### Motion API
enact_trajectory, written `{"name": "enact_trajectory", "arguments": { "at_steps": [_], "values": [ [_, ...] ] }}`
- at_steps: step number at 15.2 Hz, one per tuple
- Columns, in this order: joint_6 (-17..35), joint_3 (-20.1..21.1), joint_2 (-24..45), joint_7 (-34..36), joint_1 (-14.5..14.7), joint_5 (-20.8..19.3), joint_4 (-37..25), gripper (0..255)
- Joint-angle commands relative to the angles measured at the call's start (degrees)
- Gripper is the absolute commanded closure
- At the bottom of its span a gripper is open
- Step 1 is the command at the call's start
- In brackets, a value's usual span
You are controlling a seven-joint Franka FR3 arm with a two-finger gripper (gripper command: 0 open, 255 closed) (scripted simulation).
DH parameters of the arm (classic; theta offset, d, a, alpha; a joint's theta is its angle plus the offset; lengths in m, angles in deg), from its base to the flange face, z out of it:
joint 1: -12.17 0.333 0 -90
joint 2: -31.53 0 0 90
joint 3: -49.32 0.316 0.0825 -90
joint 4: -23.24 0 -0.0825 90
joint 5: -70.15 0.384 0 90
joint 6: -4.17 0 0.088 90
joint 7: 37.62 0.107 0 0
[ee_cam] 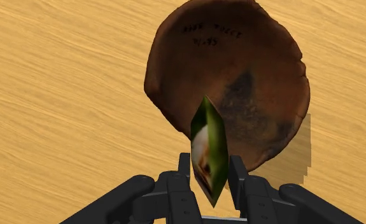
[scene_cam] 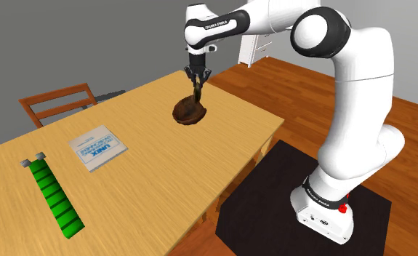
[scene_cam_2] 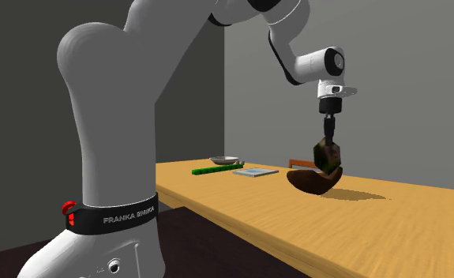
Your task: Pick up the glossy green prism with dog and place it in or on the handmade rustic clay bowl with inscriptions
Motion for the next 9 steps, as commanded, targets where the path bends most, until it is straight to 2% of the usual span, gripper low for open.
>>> {"name": "enact_trajectory", "arguments": {
  "at_steps": [1,9],
  "values": [
    [1.45,-0.09,0.32,0.17,-0.02,-0.18,1.12,255],
    [5.73,-0.59,2.23,0.67,0.09,-1.00,3.61,255]
  ]
}}
